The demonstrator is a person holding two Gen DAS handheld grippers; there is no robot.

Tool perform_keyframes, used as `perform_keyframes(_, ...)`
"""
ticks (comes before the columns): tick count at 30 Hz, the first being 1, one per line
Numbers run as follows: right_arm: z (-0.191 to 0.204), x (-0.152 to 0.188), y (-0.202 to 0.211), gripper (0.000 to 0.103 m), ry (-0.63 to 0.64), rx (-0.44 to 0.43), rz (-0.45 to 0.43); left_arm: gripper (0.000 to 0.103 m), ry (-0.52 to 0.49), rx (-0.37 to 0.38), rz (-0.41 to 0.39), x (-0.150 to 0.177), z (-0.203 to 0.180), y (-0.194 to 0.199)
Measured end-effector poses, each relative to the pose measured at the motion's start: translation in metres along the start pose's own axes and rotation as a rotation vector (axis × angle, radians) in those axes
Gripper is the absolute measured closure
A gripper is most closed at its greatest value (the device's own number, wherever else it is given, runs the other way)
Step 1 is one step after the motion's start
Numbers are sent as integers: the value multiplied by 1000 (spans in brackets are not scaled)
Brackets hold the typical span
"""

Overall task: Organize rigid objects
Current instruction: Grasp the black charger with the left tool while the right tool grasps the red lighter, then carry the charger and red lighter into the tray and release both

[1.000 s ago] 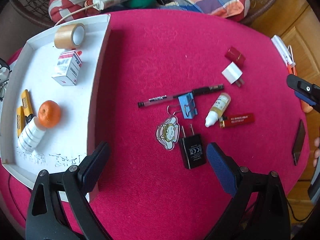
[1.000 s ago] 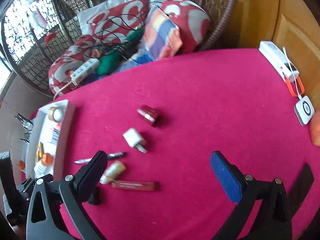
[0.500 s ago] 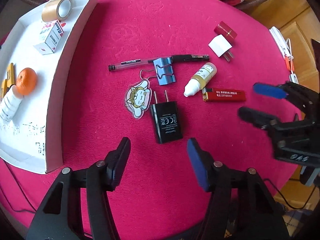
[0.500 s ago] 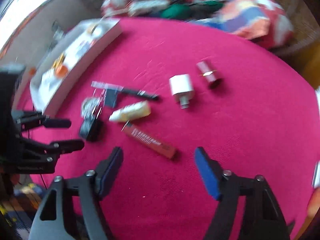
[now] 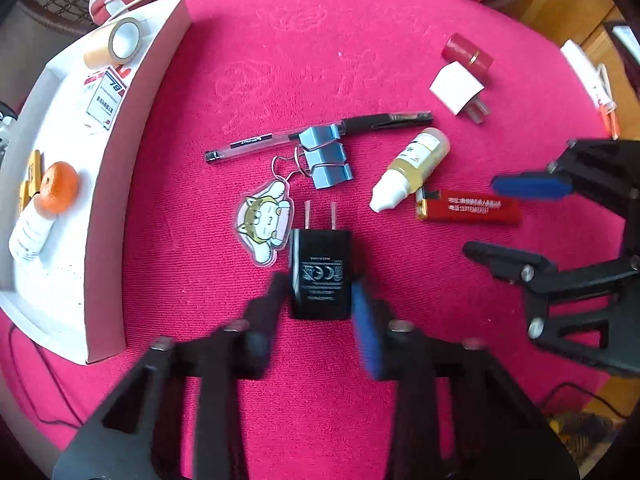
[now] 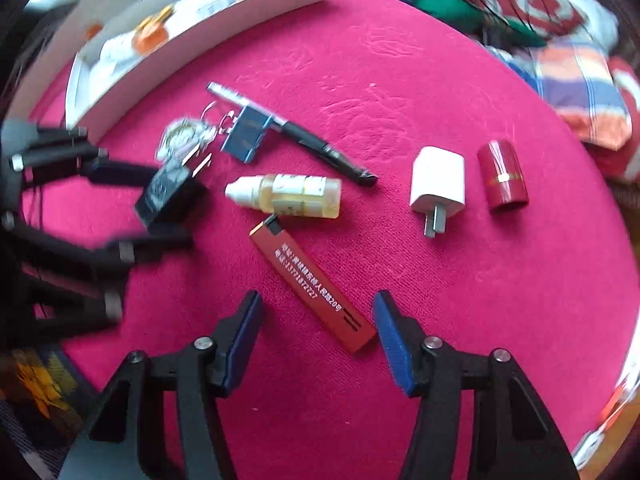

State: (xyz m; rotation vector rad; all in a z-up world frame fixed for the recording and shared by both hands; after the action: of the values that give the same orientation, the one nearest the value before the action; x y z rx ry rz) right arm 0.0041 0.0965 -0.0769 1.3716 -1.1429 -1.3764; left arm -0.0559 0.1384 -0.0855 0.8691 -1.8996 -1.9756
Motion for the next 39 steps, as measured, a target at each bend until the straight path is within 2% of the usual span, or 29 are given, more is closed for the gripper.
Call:
perform_keyframes(1, 4, 0, 1, 69, 4, -11, 2, 74, 14, 18, -4, 2, 1, 1)
perform_keyframes(2, 5, 2, 2, 85, 3, -21, 7, 74, 23, 25, -9, 4, 2, 2)
perform_keyframes(3, 4, 4, 3, 88, 1, -20, 7, 74, 24, 25, -11, 6, 3, 3)
perform_keyframes(7, 7, 16, 15, 88, -36, -58, -21, 74, 42, 39, -48, 15, 7, 15)
perform_keyframes(11, 13, 15, 50, 88, -129, -145, -107, 74, 38, 15, -156, 8, 14, 51)
perform_keyframes(13, 13, 8, 77, 88, -172, -182, -176, 74, 30, -3, -238, 1, 18, 78)
perform_keyframes(19, 4, -30, 185, 88, -268, -253, -457, 74, 22, -77, -516, -31, 46, 185)
perform_keyframes(25, 8, -60, 291, 88, -271, -287, -711, 74, 17, -101, -704, -54, 77, 278)
perform_keyframes(28, 15, -68, 324, 88, -272, -299, -796, 74, 18, -98, -752, -57, 89, 305)
perform_keyframes(33, 33, -79, 358, 88, -275, -313, -891, 74, -2, -109, -813, -49, 103, 337)
perform_keyframes(39, 55, -95, 362, 88, -293, -339, -916, 74, 8, -114, -808, -40, 134, 341)
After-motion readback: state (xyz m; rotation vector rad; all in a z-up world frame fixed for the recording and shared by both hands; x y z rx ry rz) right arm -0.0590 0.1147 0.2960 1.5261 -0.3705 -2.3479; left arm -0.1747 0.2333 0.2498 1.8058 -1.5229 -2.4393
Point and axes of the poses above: each gripper's, at about its wrist camera, not at the fingertips, and y roughly against the way its jaws point, z to its left, x to its underside, the point moved 9 cm from there along -y, roughly the way its jaws point, and after that the axes turned 12 degrees about -y, right-handed, at the moved point
